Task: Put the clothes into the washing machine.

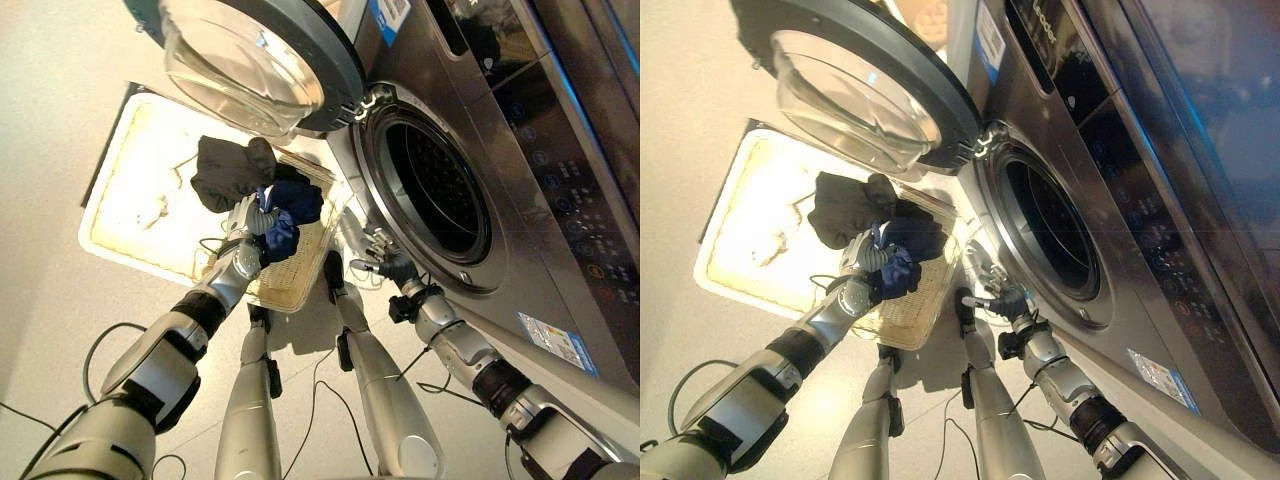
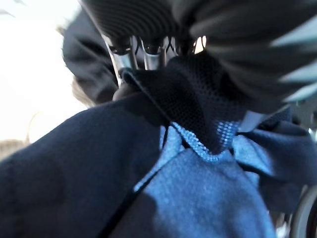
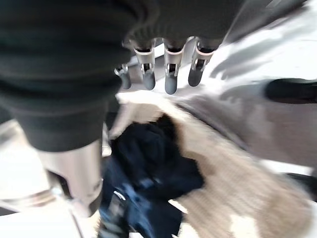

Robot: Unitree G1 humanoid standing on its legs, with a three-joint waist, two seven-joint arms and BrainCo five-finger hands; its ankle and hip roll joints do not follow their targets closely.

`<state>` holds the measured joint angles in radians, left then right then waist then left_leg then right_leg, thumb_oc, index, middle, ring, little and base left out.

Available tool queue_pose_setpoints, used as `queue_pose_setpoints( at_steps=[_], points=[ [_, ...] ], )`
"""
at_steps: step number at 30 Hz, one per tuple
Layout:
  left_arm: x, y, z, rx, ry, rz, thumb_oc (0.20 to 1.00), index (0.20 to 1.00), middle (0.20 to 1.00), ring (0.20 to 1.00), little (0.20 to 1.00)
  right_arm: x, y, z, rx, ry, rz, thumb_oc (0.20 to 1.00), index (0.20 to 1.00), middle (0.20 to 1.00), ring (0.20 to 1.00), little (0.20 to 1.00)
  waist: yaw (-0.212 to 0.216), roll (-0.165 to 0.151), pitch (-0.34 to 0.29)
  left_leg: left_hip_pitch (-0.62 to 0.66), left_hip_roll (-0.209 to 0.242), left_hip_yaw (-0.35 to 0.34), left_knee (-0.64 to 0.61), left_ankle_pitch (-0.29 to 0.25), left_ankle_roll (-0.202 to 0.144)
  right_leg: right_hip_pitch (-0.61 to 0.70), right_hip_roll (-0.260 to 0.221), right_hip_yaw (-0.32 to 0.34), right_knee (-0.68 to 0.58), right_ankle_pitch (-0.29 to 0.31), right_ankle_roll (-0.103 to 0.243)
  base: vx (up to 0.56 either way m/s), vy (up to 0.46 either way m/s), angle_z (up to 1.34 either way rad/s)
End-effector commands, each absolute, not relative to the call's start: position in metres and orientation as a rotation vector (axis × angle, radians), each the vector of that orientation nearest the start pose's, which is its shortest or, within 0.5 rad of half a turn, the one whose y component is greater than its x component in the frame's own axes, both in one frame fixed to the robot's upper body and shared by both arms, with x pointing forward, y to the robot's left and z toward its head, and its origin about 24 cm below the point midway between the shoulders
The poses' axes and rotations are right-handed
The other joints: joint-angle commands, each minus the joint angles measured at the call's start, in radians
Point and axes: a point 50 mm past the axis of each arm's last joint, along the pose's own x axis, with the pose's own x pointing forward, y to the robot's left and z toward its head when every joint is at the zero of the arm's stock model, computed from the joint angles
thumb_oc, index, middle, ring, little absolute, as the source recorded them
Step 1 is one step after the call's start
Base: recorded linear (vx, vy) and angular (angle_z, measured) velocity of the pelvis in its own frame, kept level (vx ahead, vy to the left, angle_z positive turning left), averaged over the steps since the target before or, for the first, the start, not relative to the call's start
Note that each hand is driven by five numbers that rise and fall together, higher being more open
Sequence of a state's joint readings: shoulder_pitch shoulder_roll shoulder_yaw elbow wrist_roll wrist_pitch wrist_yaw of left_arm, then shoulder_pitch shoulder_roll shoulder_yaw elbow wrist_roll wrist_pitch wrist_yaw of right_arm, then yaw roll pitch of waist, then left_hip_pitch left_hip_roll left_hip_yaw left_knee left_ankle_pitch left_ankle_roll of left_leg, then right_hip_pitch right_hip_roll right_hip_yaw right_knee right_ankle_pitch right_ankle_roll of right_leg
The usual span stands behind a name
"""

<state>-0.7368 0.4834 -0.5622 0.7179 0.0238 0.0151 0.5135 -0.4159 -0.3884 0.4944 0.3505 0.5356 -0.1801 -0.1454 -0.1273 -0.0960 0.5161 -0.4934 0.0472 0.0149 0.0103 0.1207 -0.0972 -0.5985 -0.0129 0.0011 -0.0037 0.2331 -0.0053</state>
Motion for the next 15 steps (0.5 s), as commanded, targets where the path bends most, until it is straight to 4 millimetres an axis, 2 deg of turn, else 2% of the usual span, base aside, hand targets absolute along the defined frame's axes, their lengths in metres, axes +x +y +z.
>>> queue_pose_setpoints(
  at_steps=[1, 2, 4, 8, 10, 11, 12, 15],
  points=[
    [0.362, 0.182, 0.113, 0.662, -0.244, 0.178, 0.2, 0.2, 0.2, 0.2, 0.2, 0.309, -0.131, 0.092, 0.026, -0.195, 0.254, 1.0, 1.0, 1.0, 1.0, 1.0, 0.04, 0.028, 0.004, -0.035, -0.053, -0.024, -0.06, 0.086, 0.056, 0.011, 0.025, -0.019, 0.089, -0.052, 0.043, -0.03, 0.0, 0.08],
    [0.36, 0.181, 0.113, 0.642, -0.249, 0.156, 0.2, 0.2, 0.2, 0.2, 0.2, 0.309, -0.131, 0.094, 0.024, -0.201, 0.259, 1.0, 1.0, 1.0, 1.0, 1.0, 0.043, 0.03, 0.004, -0.031, -0.054, -0.026, -0.061, 0.086, 0.057, 0.015, 0.024, -0.022, 0.086, -0.051, 0.044, -0.04, -0.005, 0.12],
    [0.345, 0.167, 0.111, 0.552, -0.281, -0.03, 0.2, 0.2, 0.2, 0.2, 0.2, 0.308, -0.127, 0.104, -0.012, -0.238, 0.304, 1.0, 1.0, 1.0, 1.0, 1.0, 0.062, 0.046, 0.004, -0.006, -0.061, -0.035, -0.066, 0.084, 0.062, 0.043, 0.016, -0.033, 0.069, -0.048, 0.046, -0.04, 0.005, 0.16],
    [0.331, 0.149, 0.112, 0.524, -0.304, -0.283, 0.2, 0.2, 0.2, 0.2, 0.2, 0.309, -0.122, 0.114, -0.093, -0.272, 0.333, 1.0, 1.0, 1.0, 1.0, 1.0, 0.08, 0.058, 0.004, 0.009, -0.07, -0.047, -0.065, 0.083, 0.068, 0.065, 0.012, -0.042, 0.058, -0.046, 0.047, -0.03, 0.011, 0.1],
    [0.328, 0.144, 0.113, 0.521, -0.306, -0.343, 0.2, 0.2, 0.2, 0.2, 0.2, 0.311, -0.121, 0.117, -0.12, -0.28, 0.336, 1.0, 1.0, 1.0, 1.0, 1.0, 0.083, 0.062, 0.004, 0.011, -0.071, -0.049, -0.064, 0.083, 0.069, 0.07, 0.01, -0.045, 0.056, -0.046, 0.047, -0.02, 0.028, 0.11],
    [0.321, 0.131, 0.119, 0.485, -0.312, -0.532, 0.2, 0.2, 0.2, 0.2, 0.2, 0.317, -0.117, 0.123, -0.163, -0.273, 0.359, 1.0, 1.0, 1.0, 1.0, 1.0, 0.091, 0.07, 0.004, 0.018, -0.075, -0.053, -0.064, 0.085, 0.072, 0.083, 0.01, -0.047, 0.048, -0.044, 0.047, -0.02, 0.038, 0.1],
    [0.32, 0.13, 0.119, 0.481, -0.311, -0.54, 0.2, 0.2, 0.2, 0.2, 0.2, 0.317, -0.116, 0.123, -0.165, -0.271, 0.361, 1.0, 1.0, 1.0, 1.0, 1.0, 0.092, 0.07, 0.004, 0.018, -0.075, -0.052, -0.065, 0.085, 0.072, 0.084, 0.01, -0.047, 0.047, -0.044, 0.047, -0.03, 0.056, 0.09],
    [0.313, 0.116, 0.126, 0.416, -0.31, -0.711, 0.2, 0.2, 0.2, 0.2, 0.2, 0.323, -0.11, 0.123, -0.27, -0.268, 0.379, 1.0, 1.0, 1.0, 1.0, 1.0, 0.099, 0.079, 0.004, 0.023, -0.076, -0.051, -0.071, 0.087, 0.073, 0.091, 0.008, -0.049, 0.035, -0.041, 0.048, -0.02, 0.042, -0.01]
  ],
)
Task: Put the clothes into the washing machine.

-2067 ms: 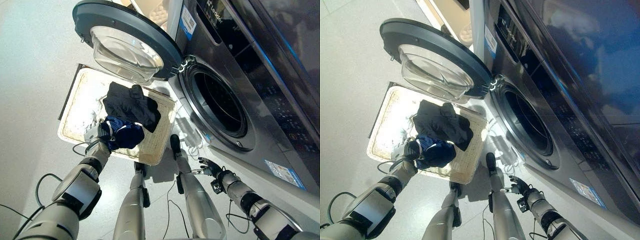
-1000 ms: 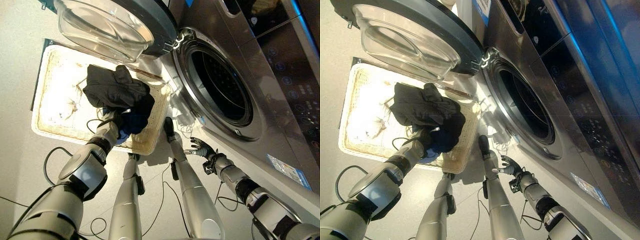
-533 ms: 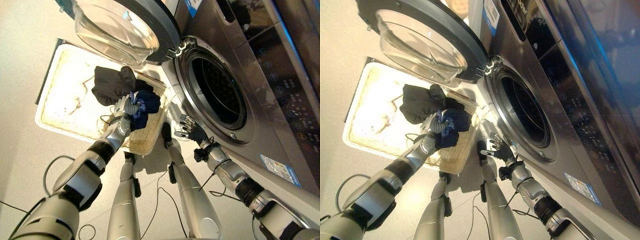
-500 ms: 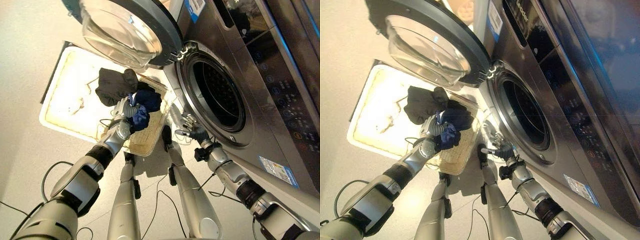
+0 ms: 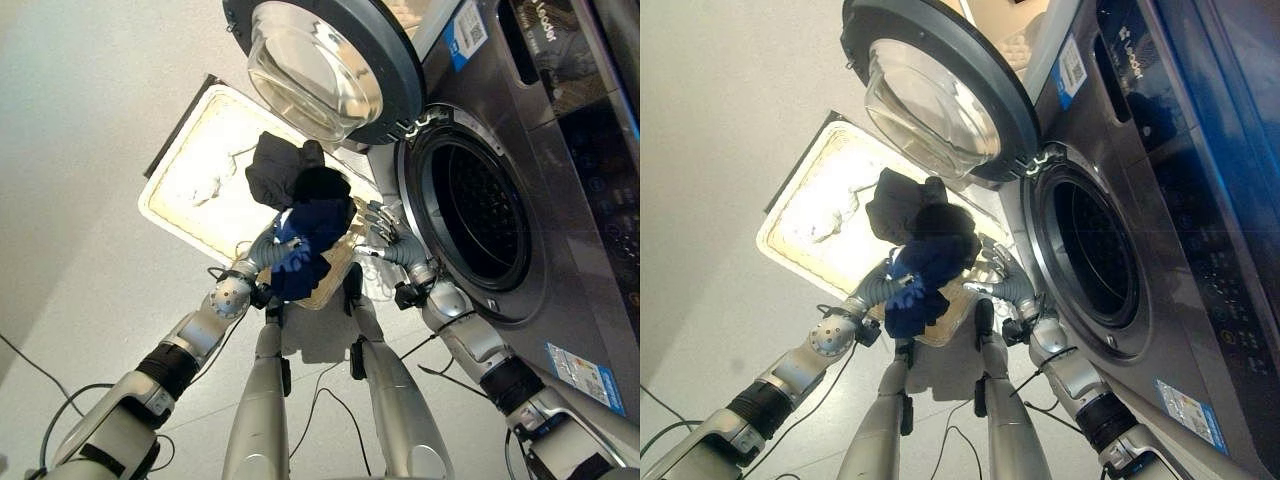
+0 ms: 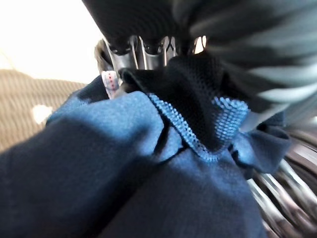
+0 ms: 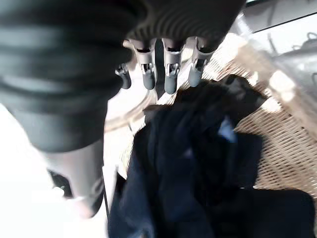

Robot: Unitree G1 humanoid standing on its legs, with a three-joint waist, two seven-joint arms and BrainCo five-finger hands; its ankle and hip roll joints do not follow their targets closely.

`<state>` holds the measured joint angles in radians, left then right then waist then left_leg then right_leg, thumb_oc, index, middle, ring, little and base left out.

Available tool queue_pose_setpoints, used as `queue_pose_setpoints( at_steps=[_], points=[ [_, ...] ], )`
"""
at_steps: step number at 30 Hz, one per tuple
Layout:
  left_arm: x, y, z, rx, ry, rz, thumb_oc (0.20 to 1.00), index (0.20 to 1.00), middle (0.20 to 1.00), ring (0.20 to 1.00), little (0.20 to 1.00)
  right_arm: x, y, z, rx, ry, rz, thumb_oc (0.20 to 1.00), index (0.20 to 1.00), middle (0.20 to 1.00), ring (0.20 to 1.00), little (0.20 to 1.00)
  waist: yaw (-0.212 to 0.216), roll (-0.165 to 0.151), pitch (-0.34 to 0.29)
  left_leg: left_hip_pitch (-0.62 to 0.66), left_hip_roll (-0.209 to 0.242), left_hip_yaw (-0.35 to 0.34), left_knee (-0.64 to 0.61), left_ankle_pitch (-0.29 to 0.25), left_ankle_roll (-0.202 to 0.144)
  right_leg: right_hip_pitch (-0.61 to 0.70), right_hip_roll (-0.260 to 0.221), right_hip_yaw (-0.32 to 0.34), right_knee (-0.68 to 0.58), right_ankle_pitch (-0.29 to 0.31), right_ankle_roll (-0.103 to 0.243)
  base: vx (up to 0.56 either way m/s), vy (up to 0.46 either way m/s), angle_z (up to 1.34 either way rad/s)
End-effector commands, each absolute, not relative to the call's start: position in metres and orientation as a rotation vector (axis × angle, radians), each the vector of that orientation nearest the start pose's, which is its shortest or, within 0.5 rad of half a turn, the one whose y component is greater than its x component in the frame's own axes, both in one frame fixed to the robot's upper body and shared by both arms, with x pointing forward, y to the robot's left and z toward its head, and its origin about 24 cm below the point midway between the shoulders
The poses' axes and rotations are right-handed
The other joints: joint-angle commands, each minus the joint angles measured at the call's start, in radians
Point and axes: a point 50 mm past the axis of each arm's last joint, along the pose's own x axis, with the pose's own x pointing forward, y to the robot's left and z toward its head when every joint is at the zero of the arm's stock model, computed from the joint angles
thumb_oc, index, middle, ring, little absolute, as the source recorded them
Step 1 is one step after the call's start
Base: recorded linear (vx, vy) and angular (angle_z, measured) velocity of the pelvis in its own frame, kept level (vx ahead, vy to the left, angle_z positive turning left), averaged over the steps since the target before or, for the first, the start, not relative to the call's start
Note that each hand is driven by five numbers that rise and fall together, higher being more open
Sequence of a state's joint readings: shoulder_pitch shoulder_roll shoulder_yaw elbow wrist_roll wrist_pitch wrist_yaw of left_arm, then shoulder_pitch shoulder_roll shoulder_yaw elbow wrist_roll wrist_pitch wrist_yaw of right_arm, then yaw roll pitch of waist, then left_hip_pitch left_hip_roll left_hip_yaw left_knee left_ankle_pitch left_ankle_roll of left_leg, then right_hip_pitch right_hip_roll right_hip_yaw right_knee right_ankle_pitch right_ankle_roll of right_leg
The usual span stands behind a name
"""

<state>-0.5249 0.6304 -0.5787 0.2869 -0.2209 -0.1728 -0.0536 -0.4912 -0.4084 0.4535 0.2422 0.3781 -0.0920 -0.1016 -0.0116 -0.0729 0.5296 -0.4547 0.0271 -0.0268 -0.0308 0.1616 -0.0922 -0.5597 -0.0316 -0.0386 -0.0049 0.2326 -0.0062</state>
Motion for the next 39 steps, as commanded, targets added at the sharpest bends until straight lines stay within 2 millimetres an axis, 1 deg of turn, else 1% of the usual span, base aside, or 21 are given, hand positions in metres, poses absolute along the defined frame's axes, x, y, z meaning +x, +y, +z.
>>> queue_pose_setpoints(
  at_steps=[1, 2, 3, 4, 6, 7, 10, 13, 14, 15, 20, 21, 23, 26, 27, 28, 30, 31, 32, 38, 39],
  points=[
    [0.309, 0.109, 0.131, 0.388, -0.321, -0.781, 0.2, 0.2, 0.2, 0.2, 0.2, 0.325, -0.107, 0.125, -0.385, -0.293, 0.391, 1.0, 1.0, 1.0, 1.0, 1.0, -0.013, 0.06, -0.01, -0.012, -0.055, -0.006, -0.036, 0.048, 0.069, 0.057, 0.024, -0.013, 0.03, -0.038, 0.05, -0.02, 0.039, -0.04],
    [0.307, 0.104, 0.136, 0.378, -0.331, -0.824, 0.2, 0.2, 0.2, 0.2, 0.2, 0.328, -0.104, 0.128, -0.451, -0.303, 0.403, 1.0, 1.0, 1.0, 1.0, 1.0, -0.01, 0.061, -0.01, -0.013, -0.055, -0.004, -0.038, 0.049, 0.07, 0.058, 0.022, -0.015, 0.031, -0.039, 0.052, 0.0, 0.0, 0.0],
    [0.307, 0.102, 0.138, 0.376, -0.335, -0.835, 0.2, 0.2, 0.2, 0.2, 0.2, 0.328, -0.103, 0.128, -0.478, -0.299, 0.412, 1.0, 1.0, 1.0, 1.0, 1.0, -0.009, 0.061, -0.01, -0.013, -0.055, -0.003, -0.038, 0.05, 0.07, 0.058, 0.022, -0.015, 0.031, -0.039, 0.052, 0.0, 0.0, 0.0],
    [0.305, 0.098, 0.145, 0.371, -0.353, -0.881, 0.2, 0.2, 0.2, 0.2, 0.2, 0.332, -0.101, 0.129, -0.565, -0.275, 0.447, 1.0, 1.0, 1.0, 1.0, 1.0, -0.005, 0.062, -0.01, -0.012, -0.055, -0.002, -0.039, 0.052, 0.069, 0.058, 0.02, -0.016, 0.035, -0.04, 0.053, 0.0, 0.0, 0.0],
    [0.304, 0.096, 0.148, 0.37, -0.363, -0.9, 0.2, 0.2, 0.2, 0.2, 0.2, 0.334, -0.1, 0.129, -0.607, -0.26, 0.47, 1.0, 1.0, 1.0, 1.0, 1.0, -0.003, 0.063, -0.01, -0.012, -0.055, -0.002, -0.04, 0.053, 0.069, 0.059, 0.02, -0.016, 0.036, -0.04, 0.053, 0.0, 0.0, 0.0],
    [0.304, 0.094, 0.153, 0.376, -0.384, -0.925, 0.2, 0.2, 0.2, 0.2, 0.2, 0.336, -0.1, 0.126, -0.7, -0.22, 0.498, 1.0, 1.0, 1.0, 1.0, 1.0, 0.0, 0.063, -0.01, -0.014, -0.055, -0.004, -0.038, 0.055, 0.068, 0.058, 0.018, -0.017, 0.041, -0.044, 0.054, 0.0, -0.01, 0.03],
    [0.301, 0.091, 0.166, 0.383, -0.42, -0.964, 0.2, 0.2, 0.2, 0.2, 0.2, 0.34, -0.105, 0.121, -0.896, -0.142, 0.55, 1.0, 1.0, 1.0, 1.0, 1.0, 0.005, 0.061, -0.01, -0.011, -0.053, -0.001, -0.041, 0.057, 0.068, 0.064, 0.017, -0.017, 0.042, -0.047, 0.055, 0.0, -0.009, 0.07],
    [0.3, 0.091, 0.169, 0.389, -0.431, -0.972, 0.2, 0.2, 0.2, 0.2, 0.2, 0.34, -0.107, 0.119, -0.941, -0.118, 0.569, 1.0, 1.0, 1.0, 1.0, 1.0, 0.007, 0.06, -0.01, -0.01, -0.052, 0.0, -0.043, 0.057, 0.068, 0.066, 0.016, -0.018, 0.042, -0.049, 0.056, 0.01, -0.008, 0.06],
    [0.297, 0.091, 0.176, 0.404, -0.454, -0.988, 0.2, 0.2, 0.2, 0.2, 0.2, 0.339, -0.111, 0.112, -1.027, -0.023, 0.639, 1.0, 1.0, 1.0, 1.0, 1.0, 0.01, 0.058, -0.01, -0.007, -0.051, 0.001, -0.046, 0.059, 0.068, 0.069, 0.017, -0.017, 0.043, -0.051, 0.056, 0.02, -0.023, 0.06],
    [0.294, 0.092, 0.182, 0.419, -0.471, -0.997, 0.2, 0.2, 0.2, 0.2, 0.2, 0.337, -0.117, 0.104, -1.071, 0.091, 0.718, 1.0, 1.0, 1.0, 1.0, 1.0, 0.014, 0.056, -0.01, -0.004, -0.05, 0.0, -0.048, 0.061, 0.068, 0.072, 0.017, -0.016, 0.044, -0.053, 0.055, 0.02, -0.028, 0.06],
    [0.292, 0.092, 0.189, 0.488, -0.502, -0.974, 0.2, 0.2, 0.2, 0.2, 0.2, 0.328, -0.128, 0.079, -1.045, 0.414, 0.921, 1.0, 1.0, 1.0, 1.0, 1.0, 0.028, 0.049, -0.01, -0.003, -0.05, -0.01, -0.048, 0.064, 0.066, 0.076, 0.016, -0.019, 0.047, -0.058, 0.053, 0.0, -0.013, 0.04],
    [0.292, 0.092, 0.189, 0.493, -0.504, -0.971, 0.2, 0.2, 0.2, 0.2, 0.2, 0.327, -0.129, 0.078, -1.039, 0.438, 0.933, 1.0, 1.0, 1.0, 1.0, 1.0, 0.029, 0.048, -0.01, -0.003, -0.05, -0.011, -0.048, 0.064, 0.066, 0.076, 0.016, -0.02, 0.047, -0.058, 0.053, 0.0, -0.024, 0.08],
    [0.293, 0.095, 0.192, 0.526, -0.508, -0.96, 0.2, 0.2, 0.2, 0.2, 0.2, 0.32, -0.134, 0.069, -1.01, 0.564, 1.039, 1.0, 1.0, 1.0, 1.0, 1.0, 0.037, 0.042, -0.01, -0.002, -0.049, -0.012, -0.048, 0.066, 0.065, 0.079, 0.014, -0.027, 0.045, -0.057, 0.052, 0.0, -0.01, 0.03],
    [0.293, 0.096, 0.192, 0.524, -0.504, -0.968, 0.2, 0.2, 0.2, 0.2, 0.2, 0.317, -0.135, 0.066, -0.974, 0.595, 1.09, 1.0, 1.0, 1.0, 1.0, 1.0, 0.042, 0.037, -0.01, -0.001, -0.049, -0.013, -0.048, 0.067, 0.063, 0.08, 0.012, -0.031, 0.042, -0.053, 0.052, 0.0, 0.0, 0.0],
    [0.293, 0.095, 0.192, 0.517, -0.501, -0.979, 0.2, 0.2, 0.2, 0.2, 0.2, 0.316, -0.132, 0.066, -0.936, 0.572, 1.097, 0.658, 0.658, 0.658, 0.658, 0.658, 0.045, 0.036, -0.01, -0.001, -0.05, -0.014, -0.048, 0.068, 0.062, 0.081, 0.011, -0.033, 0.039, -0.051, 0.052, 0.0, 0.0, 0.0],
    [0.292, 0.094, 0.193, 0.51, -0.5, -0.994, 0.2, 0.2, 0.2, 0.2, 0.2, 0.316, -0.126, 0.066, -0.868, 0.541, 1.101, 0.2, 0.2, 0.2, 0.2, 0.2, 0.047, 0.035, -0.01, -0.003, -0.05, -0.013, -0.046, 0.069, 0.062, 0.08, 0.008, -0.036, 0.035, -0.046, 0.053, 0.0, 0.0, 0.0],
    [0.291, 0.093, 0.191, 0.503, -0.499, -1.006, 0.2, 0.2, 0.2, 0.2, 0.2, 0.314, -0.121, 0.069, -0.807, 0.501, 1.119, 0.2, 0.2, 0.2, 0.2, 0.2, 0.049, 0.034, -0.01, -0.005, -0.052, -0.013, -0.045, 0.069, 0.061, 0.08, 0.005, -0.04, 0.029, -0.04, 0.053, 0.0, 0.0, 0.0],
    [0.29, 0.093, 0.19, 0.499, -0.499, -1.011, 0.2, 0.2, 0.2, 0.2, 0.2, 0.313, -0.115, 0.071, -0.715, 0.461, 1.118, 0.2, 0.2, 0.2, 0.2, 0.2, 0.049, 0.034, -0.01, -0.006, -0.054, -0.014, -0.044, 0.068, 0.062, 0.079, 0.004, -0.043, 0.025, -0.037, 0.054, 0.0, 0.0, 0.0],
    [0.29, 0.092, 0.188, 0.488, -0.492, -1.02, 0.2, 0.2, 0.2, 0.2, 0.2, 0.313, -0.112, 0.071, -0.681, 0.443, 1.108, 0.2, 0.2, 0.2, 0.2, 0.2, 0.048, 0.033, -0.01, -0.008, -0.056, -0.014, -0.042, 0.068, 0.061, 0.078, 0.003, -0.043, 0.023, -0.036, 0.054, 0.0, 0.0, 0.0],
    [0.287, 0.082, 0.17, 0.419, -0.411, -1.106, 0.2, 0.2, 0.2, 0.2, 0.2, 0.313, -0.095, 0.081, -0.368, 0.23, 0.989, 0.2, 0.2, 0.2, 0.2, 0.2, 0.03, 0.03, -0.01, -0.025, -0.065, -0.013, -0.034, 0.066, 0.065, 0.062, 0.006, -0.034, 0.008, -0.018, 0.054, 0.0, 0.0, 0.0],
    [0.287, 0.082, 0.168, 0.419, -0.407, -1.105, 0.2, 0.2, 0.2, 0.2, 0.2, 0.313, -0.094, 0.082, -0.354, 0.222, 0.983, 0.2, 0.2, 0.2, 0.2, 0.2, 0.028, 0.029, -0.01, -0.027, -0.065, -0.012, -0.034, 0.066, 0.064, 0.06, 0.007, -0.034, 0.006, -0.017, 0.054, 0.0, 0.007, -0.04]
  ],
)
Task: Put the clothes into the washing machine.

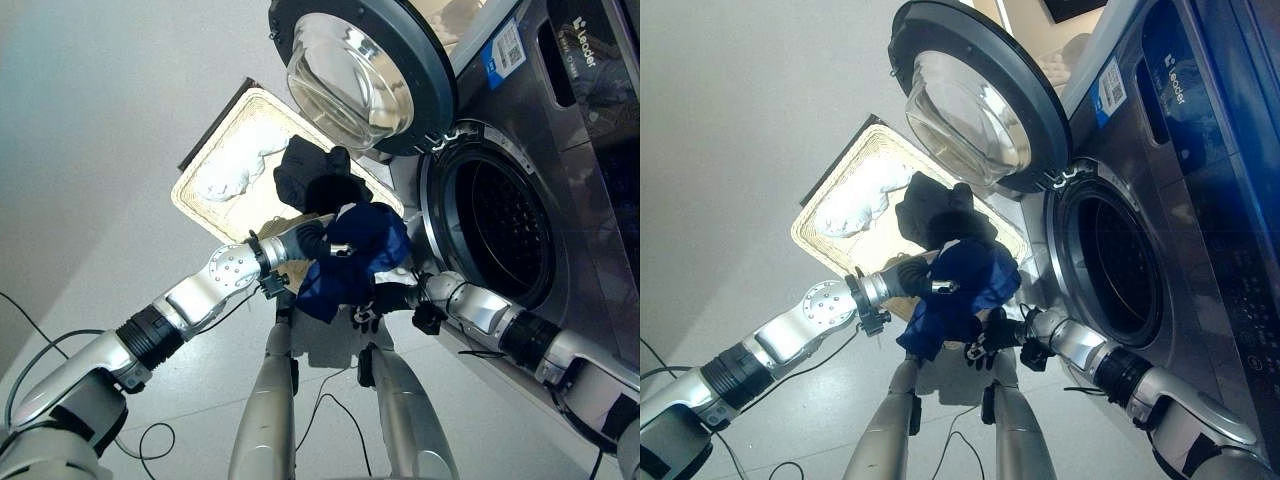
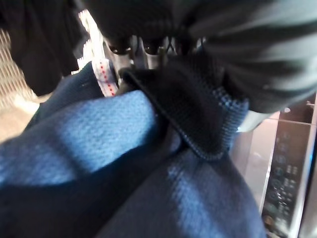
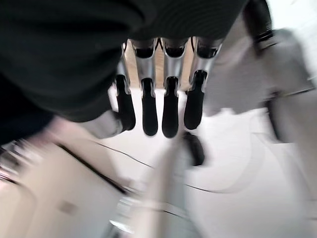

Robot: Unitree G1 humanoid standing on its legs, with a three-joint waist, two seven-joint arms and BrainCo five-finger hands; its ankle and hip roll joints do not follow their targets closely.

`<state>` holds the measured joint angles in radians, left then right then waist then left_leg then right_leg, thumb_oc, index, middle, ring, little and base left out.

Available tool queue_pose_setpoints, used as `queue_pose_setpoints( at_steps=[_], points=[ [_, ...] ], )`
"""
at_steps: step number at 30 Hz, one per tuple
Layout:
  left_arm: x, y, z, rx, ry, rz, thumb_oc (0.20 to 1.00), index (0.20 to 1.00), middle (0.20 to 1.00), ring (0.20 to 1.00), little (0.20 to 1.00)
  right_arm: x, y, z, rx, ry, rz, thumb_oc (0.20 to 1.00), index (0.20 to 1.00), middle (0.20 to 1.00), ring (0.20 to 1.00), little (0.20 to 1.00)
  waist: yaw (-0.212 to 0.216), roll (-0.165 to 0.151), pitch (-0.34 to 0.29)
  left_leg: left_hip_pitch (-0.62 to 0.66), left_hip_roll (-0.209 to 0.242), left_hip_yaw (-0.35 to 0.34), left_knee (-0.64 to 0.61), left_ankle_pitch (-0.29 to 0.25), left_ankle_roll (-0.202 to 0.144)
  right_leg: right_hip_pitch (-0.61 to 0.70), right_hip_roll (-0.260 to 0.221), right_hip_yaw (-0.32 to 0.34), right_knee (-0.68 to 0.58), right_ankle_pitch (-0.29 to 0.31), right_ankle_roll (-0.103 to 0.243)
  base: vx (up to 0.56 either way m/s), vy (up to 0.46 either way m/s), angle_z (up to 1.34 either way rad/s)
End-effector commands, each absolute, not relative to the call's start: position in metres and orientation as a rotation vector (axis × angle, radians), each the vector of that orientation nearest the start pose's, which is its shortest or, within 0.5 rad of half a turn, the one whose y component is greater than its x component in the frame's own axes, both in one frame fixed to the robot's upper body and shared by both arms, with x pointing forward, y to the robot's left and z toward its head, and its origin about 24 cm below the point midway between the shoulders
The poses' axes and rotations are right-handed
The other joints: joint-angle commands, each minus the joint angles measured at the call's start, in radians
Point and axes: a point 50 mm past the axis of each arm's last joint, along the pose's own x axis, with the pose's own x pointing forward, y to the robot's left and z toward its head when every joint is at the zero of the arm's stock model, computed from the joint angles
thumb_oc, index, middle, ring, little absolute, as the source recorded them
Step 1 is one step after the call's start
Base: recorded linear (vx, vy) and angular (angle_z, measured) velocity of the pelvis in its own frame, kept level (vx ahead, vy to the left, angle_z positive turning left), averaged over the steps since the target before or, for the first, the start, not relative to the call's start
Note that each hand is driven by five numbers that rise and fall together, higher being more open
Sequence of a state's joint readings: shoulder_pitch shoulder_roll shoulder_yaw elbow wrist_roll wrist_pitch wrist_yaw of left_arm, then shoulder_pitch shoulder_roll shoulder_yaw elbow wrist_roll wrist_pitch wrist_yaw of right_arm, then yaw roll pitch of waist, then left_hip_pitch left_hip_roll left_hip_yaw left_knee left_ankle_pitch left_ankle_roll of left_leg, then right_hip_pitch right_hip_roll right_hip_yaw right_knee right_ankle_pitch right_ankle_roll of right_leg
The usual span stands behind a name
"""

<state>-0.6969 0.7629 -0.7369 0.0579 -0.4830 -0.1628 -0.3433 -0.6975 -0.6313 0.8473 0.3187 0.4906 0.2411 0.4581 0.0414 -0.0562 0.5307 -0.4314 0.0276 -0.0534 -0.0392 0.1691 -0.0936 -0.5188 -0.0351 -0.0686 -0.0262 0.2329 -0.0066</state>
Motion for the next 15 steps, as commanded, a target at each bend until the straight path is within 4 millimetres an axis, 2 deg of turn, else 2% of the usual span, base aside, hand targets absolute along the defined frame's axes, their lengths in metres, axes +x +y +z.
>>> queue_pose_setpoints(
  at_steps=[1, 2, 3, 4, 6, 7, 10, 14, 15],
  points=[
    [0.288, 0.08, 0.166, 0.419, -0.397, -1.105, 0.2, 0.2, 0.2, 0.2, 0.2, 0.313, -0.093, 0.082, -0.332, 0.213, 0.976, 0.2, 0.2, 0.2, 0.2, 0.2, -0.027, 0.012, -0.011, -0.052, -0.065, 0.017, -0.026, 0.058, 0.066, 0.018, 0.01, -0.003, 0.025, -0.016, 0.055, -0.01, 0.019, -0.06],
    [0.29, 0.078, 0.159, 0.417, -0.375, -1.081, 0.2, 0.2, 0.2, 0.2, 0.2, 0.314, -0.09, 0.084, -0.293, 0.185, 0.937, 0.2, 0.2, 0.2, 0.2, 0.2, -0.033, 0.01, -0.011, -0.059, -0.066, 0.021, -0.028, 0.059, 0.066, 0.012, 0.013, -0.002, 0.022, -0.012, 0.056, -0.01, 0.029, -0.08],
    [0.293, 0.079, 0.156, 0.407, -0.365, -1.041, 0.2, 0.2, 0.2, 0.2, 0.2, 0.316, -0.092, 0.083, -0.265, 0.189, 0.897, 0.878, 0.878, 0.878, 0.878, 0.878, -0.038, 0.01, -0.011, -0.063, -0.066, 0.025, -0.029, 0.06, 0.065, 0.007, 0.016, -0.001, 0.02, -0.009, 0.056, -0.02, 0.032, -0.09],
    [0.295, 0.079, 0.155, 0.4, -0.361, -1.009, 0.2, 0.2, 0.2, 0.2, 0.2, 0.317, -0.092, 0.082, -0.253, 0.197, 0.892, 1.0, 1.0, 1.0, 1.0, 1.0, -0.04, 0.01, -0.011, -0.064, -0.066, 0.027, -0.03, 0.06, 0.066, 0.005, 0.017, 0.0, 0.018, -0.007, 0.056, -0.01, 0.022, -0.1],
    [0.298, 0.081, 0.152, 0.4, -0.361, -0.956, 0.2, 0.2, 0.2, 0.2, 0.2, 0.316, -0.093, 0.08, -0.235, 0.201, 0.887, 1.0, 1.0, 1.0, 1.0, 1.0, -0.043, 0.011, -0.011, -0.066, -0.066, 0.03, -0.03, 0.06, 0.067, 0.002, 0.019, 0.001, 0.018, -0.008, 0.055, -0.01, 0.016, -0.14],
    [0.306, 0.09, 0.149, 0.4, -0.363, -0.835, 0.2, 0.2, 0.2, 0.2, 0.2, 0.316, -0.095, 0.076, -0.198, 0.204, 0.863, 1.0, 1.0, 1.0, 1.0, 1.0, -0.048, 0.01, -0.011, -0.07, -0.067, 0.032, -0.028, 0.06, 0.067, -0.003, 0.022, 0.002, 0.022, -0.009, 0.055, -0.01, 0.012, -0.14],
    [0.312, 0.099, 0.146, 0.365, -0.38, -0.699, 0.2, 0.2, 0.2, 0.2, 0.2, 0.316, -0.099, 0.074, -0.202, 0.196, 0.826, 1.0, 1.0, 1.0, 1.0, 1.0, -0.05, 0.01, -0.011, -0.074, -0.067, 0.034, -0.027, 0.061, 0.067, -0.009, 0.022, 0.001, 0.023, -0.008, 0.057, -0.01, 0.0, -0.04],
    [0.317, 0.125, 0.146, 0.302, -0.451, -0.382, 0.2, 0.2, 0.2, 0.2, 0.2, 0.314, -0.11, 0.066, -0.196, 0.206, 0.758, 1.0, 1.0, 1.0, 1.0, 1.0, -0.048, 0.009, -0.011, -0.08, -0.068, 0.034, -0.021, 0.059, 0.068, -0.014, 0.02, -0.006, 0.028, -0.011, 0.058, 0.0, -0.016, -0.11],
    [0.317, 0.128, 0.146, 0.297, -0.457, -0.355, 0.2, 0.2, 0.2, 0.2, 0.2, 0.314, -0.111, 0.065, -0.195, 0.207, 0.752, 1.0, 1.0, 1.0, 1.0, 1.0, -0.048, 0.01, -0.011, -0.08, -0.068, 0.034, -0.02, 0.059, 0.068, -0.014, 0.02, -0.006, 0.028, -0.011, 0.058, 0.01, -0.031, -0.02]
  ],
)
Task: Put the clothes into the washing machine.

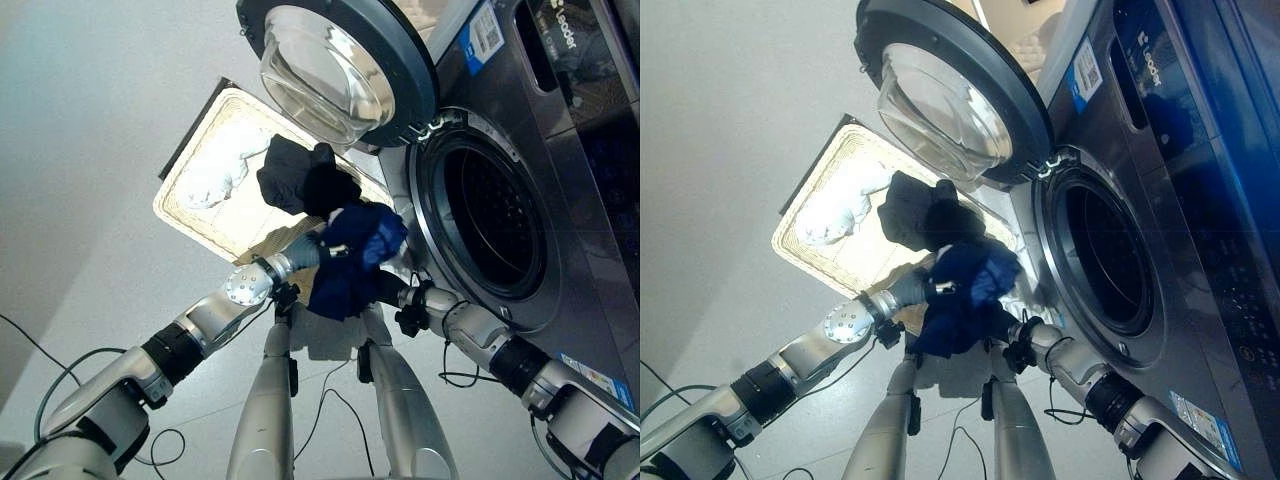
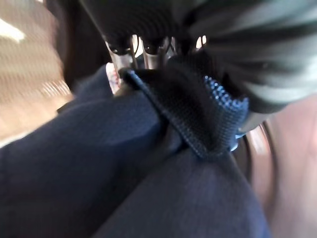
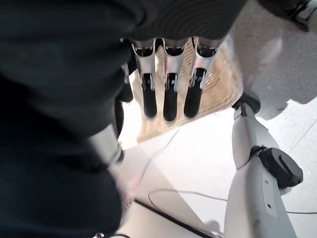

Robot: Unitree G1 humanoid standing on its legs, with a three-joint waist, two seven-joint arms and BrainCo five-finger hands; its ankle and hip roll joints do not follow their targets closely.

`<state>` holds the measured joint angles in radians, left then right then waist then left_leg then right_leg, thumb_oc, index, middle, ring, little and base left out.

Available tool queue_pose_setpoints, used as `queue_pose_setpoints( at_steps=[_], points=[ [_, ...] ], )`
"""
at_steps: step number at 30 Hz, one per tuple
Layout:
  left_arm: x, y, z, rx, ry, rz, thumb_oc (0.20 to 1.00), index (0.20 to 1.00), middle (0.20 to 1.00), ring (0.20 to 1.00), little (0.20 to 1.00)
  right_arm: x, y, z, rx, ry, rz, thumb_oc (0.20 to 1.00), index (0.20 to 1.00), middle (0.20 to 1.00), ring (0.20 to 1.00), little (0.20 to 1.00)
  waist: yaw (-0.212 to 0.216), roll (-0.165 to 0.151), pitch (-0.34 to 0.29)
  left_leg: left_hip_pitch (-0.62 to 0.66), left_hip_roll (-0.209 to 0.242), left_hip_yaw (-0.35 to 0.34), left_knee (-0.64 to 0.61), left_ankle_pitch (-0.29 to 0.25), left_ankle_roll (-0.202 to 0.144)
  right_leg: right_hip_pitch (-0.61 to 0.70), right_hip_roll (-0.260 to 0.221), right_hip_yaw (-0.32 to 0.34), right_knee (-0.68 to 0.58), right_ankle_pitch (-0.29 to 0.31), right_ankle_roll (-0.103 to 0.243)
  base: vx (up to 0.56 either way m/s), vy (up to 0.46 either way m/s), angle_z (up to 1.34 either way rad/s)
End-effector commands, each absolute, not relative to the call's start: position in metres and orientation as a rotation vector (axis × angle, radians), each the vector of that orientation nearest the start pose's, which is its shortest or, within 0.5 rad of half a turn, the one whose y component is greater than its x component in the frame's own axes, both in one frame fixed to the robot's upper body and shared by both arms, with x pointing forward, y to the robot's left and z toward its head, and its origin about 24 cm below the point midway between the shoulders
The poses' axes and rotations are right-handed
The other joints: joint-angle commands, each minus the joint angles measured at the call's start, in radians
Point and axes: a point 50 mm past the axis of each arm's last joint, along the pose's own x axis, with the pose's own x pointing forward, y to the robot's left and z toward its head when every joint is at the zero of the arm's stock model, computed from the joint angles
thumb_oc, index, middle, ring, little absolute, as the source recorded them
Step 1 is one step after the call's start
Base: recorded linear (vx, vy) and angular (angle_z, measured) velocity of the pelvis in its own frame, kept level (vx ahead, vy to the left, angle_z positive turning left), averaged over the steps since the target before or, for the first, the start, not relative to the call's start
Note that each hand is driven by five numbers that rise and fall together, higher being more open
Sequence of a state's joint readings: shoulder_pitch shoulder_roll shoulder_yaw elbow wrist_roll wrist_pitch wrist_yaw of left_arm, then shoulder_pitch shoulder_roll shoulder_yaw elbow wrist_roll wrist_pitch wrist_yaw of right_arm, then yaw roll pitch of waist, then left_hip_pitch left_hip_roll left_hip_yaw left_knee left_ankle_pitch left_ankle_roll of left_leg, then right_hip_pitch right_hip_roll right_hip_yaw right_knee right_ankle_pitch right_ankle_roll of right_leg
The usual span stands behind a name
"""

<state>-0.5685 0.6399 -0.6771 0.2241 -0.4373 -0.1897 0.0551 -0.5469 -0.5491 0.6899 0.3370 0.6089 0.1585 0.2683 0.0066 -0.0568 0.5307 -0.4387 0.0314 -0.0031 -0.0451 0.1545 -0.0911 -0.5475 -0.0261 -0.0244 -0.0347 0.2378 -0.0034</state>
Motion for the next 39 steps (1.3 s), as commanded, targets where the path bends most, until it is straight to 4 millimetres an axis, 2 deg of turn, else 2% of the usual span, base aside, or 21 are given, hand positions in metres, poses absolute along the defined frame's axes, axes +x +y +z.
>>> queue_pose_setpoints(
  at_steps=[1, 7, 12, 19, 22, 23, 29, 39],
  points=[
    [0.316, 0.137, 0.146, 0.258, -0.486, -0.261, 0.2, 0.2, 0.2, 0.2, 0.2, 0.314, -0.114, 0.063, -0.187, 0.211, 0.726, 1.0, 1.0, 1.0, 1.0, 1.0, -0.011, 0.011, -0.011, -0.073, -0.073, -0.019, -0.013, 0.073, 0.066, 0.015, 0.01, -0.051, 0.038, -0.018, 0.054, 0.0, 0.0, 0.0],
    [0.309, 0.148, 0.154, 0.134, -0.572, -0.097, 0.2, 0.2, 0.2, 0.2, 0.2, 0.315, -0.119, 0.059, -0.158, 0.194, 0.598, 1.0, 1.0, 1.0, 1.0, 1.0, -0.002, 0.014, -0.011, -0.085, -0.079, -0.031, 0.0, 0.067, 0.067, 0.007, 0.005, -0.057, 0.048, -0.025, 0.051, 0.01, -0.011, 0.01],
    [0.307, 0.143, 0.158, 0.107, -0.59, -0.1, 0.2, 0.2, 0.2, 0.2, 0.2, 0.317, -0.115, 0.063, -0.092, 0.165, 0.558, 1.0, 1.0, 1.0, 1.0, 1.0, 0.0, 0.016, -0.011, -0.097, -0.082, -0.038, 0.008, 0.063, 0.071, -0.006, 0.003, -0.058, 0.055, -0.026, 0.051, 0.01, -0.005, 0.08],
    [0.311, 0.131, 0.151, 0.132, -0.512, -0.195, 0.2, 0.2, 0.2, 0.2, 0.2, 0.316, -0.103, 0.075, 0.081, 0.122, 0.57, 1.0, 1.0, 1.0, 1.0, 1.0, -0.009, 0.02, -0.011, -0.106, -0.083, -0.033, 0.005, 0.065, 0.074, -0.019, 0.006, -0.049, 0.056, -0.02, 0.053, 0.01, 0.018, 0.0],
    [0.311, 0.13, 0.149, 0.13, -0.501, -0.211, 0.2, 0.2, 0.2, 0.2, 0.2, 0.317, -0.102, 0.077, 0.104, 0.115, 0.57, 1.0, 1.0, 1.0, 1.0, 1.0, -0.01, 0.021, -0.011, -0.107, -0.083, -0.033, 0.005, 0.065, 0.075, -0.021, 0.006, -0.048, 0.056, -0.02, 0.053, 0.01, 0.028, -0.01],
    [0.31, 0.125, 0.144, 0.105, -0.466, -0.268, 0.2, 0.2, 0.2, 0.2, 0.2, 0.315, -0.097, 0.08, 0.182, 0.101, 0.579, 1.0, 1.0, 1.0, 1.0, 1.0, -0.015, 0.025, -0.011, -0.109, -0.084, -0.03, 0.002, 0.068, 0.076, -0.026, 0.009, -0.042, 0.056, -0.017, 0.054, 0.01, 0.055, 0.0],
    [0.306, 0.112, 0.134, 0.089, -0.424, -0.356, 0.2, 0.2, 0.2, 0.2, 0.2, 0.311, -0.088, 0.086, 0.216, 0.057, 0.576, 1.0, 1.0, 1.0, 1.0, 1.0, -0.023, 0.032, -0.011, -0.119, -0.084, -0.025, 0.005, 0.068, 0.079, -0.038, 0.009, -0.035, 0.059, -0.013, 0.055, 0.0, 0.024, 0.0],
    [0.298, 0.087, 0.129, 0.155, -0.454, -0.499, 0.2, 0.2, 0.2, 0.2, 0.2, 0.304, -0.068, 0.075, 0.281, 0.2, 0.698, 1.0, 1.0, 1.0, 1.0, 1.0, -0.024, 0.028, -0.011, -0.124, -0.082, -0.021, 0.003, 0.068, 0.08, -0.046, 0.013, -0.03, 0.06, -0.012, 0.054, 0.0, 0.0, 0.0]
  ],
)
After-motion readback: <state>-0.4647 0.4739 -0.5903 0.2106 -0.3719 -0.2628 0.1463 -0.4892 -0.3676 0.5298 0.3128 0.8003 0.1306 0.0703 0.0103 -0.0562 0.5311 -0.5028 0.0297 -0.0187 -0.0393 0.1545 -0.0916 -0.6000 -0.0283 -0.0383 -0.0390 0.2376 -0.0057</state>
